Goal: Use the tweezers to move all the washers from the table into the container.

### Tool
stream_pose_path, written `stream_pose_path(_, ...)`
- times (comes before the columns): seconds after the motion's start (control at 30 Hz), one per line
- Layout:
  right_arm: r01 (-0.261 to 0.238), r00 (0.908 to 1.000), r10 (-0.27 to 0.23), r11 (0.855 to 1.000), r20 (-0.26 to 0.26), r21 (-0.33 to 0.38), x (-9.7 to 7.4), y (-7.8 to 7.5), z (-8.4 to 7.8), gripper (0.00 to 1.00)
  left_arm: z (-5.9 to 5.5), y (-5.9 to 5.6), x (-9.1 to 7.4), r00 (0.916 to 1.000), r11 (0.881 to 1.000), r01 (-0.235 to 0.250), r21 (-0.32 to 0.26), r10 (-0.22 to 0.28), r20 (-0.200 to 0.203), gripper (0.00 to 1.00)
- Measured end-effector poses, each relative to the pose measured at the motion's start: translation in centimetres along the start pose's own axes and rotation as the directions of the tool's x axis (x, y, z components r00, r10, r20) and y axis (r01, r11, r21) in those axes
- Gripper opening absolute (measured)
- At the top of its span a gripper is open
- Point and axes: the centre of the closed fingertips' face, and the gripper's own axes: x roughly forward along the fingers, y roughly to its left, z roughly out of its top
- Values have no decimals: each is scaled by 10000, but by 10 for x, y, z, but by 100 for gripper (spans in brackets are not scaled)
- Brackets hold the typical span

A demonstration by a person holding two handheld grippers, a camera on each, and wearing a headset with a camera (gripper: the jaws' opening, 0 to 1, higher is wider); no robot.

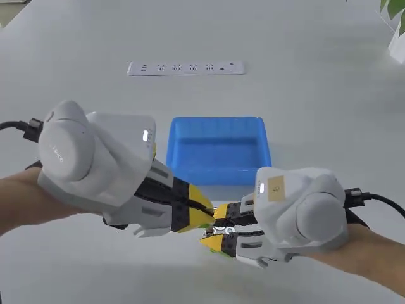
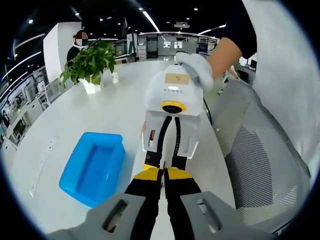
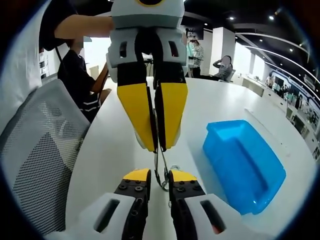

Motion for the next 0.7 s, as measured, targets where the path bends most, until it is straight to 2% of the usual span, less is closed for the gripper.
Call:
stream_pose_path(0.1, 55, 10000, -56, 9998, -54, -216, 0, -2, 0, 11, 0, -1, 0, 10000, 10000, 74, 46, -74, -41, 6)
stream_pose_path(0.33, 88, 9999, -92, 9990, -91, -445, 1, -2, 0, 10, -3, 1, -1, 9997, 9997, -45, 243, 51, -240, 6)
stream_pose_path(0.5, 124, 9999, -128, 9988, -88, -466, 2, -2, 1, 9, -5, 1, -2, 9995, 9999, -120, -64, 118, -292, 7)
stream_pose_path(0.57, 143, 9999, -147, 9987, -78, -484, 2, -2, 1, 9, -7, 0, -1, 9992, 9995, -114, -282, 103, -397, 7)
stream_pose_path(0.67, 164, 9998, -166, 9991, -52, -396, 1, -1, 0, 9, -15, 0, 2, 9962, 9997, -215, -100, 205, -851, 9)
stream_pose_path(0.7, 178, 9998, -180, 9991, -45, -391, 1, -2, 0, 9, -16, 0, 2, 9960, 9997, -233, -100, 224, -865, 9)
